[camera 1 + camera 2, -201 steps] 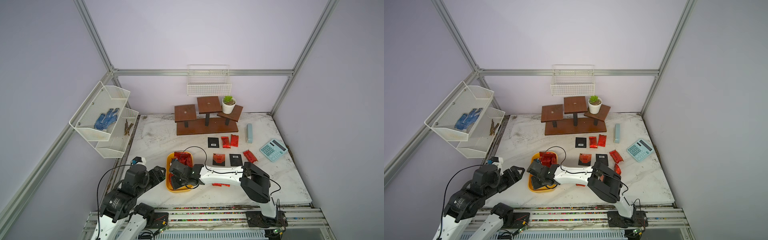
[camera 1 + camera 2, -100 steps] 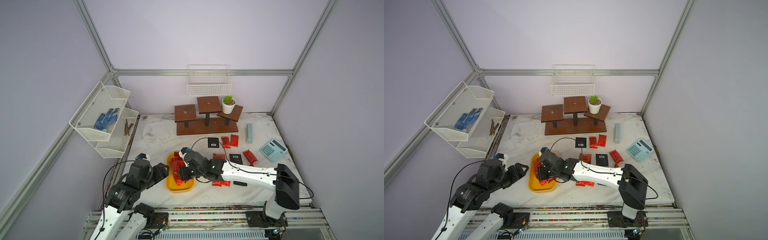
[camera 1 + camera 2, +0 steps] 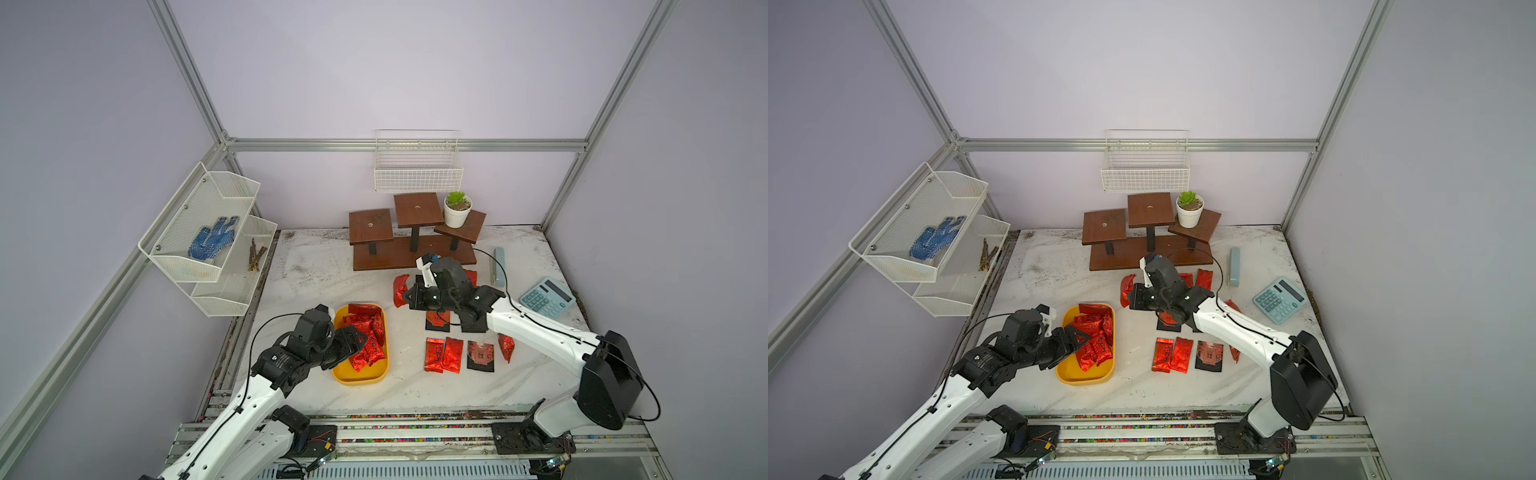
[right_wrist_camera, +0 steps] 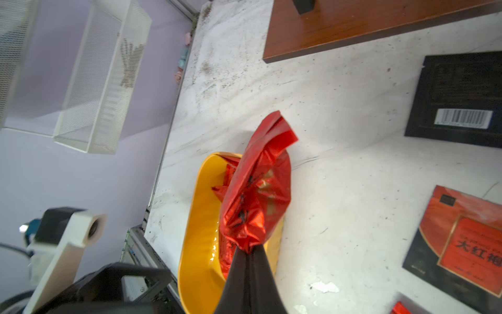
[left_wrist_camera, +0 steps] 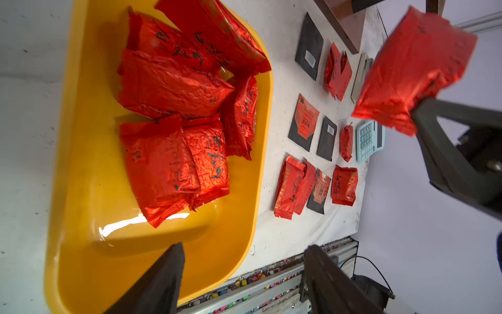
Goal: Take the tea bags out of the storage box
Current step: Place the tea bag at the center of the board.
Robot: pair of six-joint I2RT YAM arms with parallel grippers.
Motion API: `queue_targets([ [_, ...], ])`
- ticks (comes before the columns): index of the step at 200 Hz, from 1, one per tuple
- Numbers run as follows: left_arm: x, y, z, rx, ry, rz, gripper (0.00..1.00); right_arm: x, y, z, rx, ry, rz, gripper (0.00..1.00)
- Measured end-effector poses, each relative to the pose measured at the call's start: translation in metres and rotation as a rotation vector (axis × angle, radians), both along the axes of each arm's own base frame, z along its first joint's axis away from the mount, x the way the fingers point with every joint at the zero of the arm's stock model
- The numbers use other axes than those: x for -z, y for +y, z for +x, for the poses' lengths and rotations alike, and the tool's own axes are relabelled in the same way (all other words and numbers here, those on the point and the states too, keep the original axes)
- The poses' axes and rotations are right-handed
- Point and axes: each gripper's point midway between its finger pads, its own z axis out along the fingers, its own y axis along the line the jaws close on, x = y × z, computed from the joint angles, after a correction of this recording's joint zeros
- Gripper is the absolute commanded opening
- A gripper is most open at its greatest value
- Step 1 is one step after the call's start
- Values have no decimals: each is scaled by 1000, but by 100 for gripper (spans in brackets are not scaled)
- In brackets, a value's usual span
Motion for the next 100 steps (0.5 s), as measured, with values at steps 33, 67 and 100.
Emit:
queue_targets([
  [33, 3, -9, -8, 14, -12, -31, 72, 52, 11, 43, -31, 80, -53, 0],
  [67, -2, -3, -16, -14, -51, -76, 73, 95, 22, 71, -56, 138, -83, 0],
  [100, -9, 5, -23, -40, -78, -91, 73, 121, 24, 87, -54, 176, -88, 0],
])
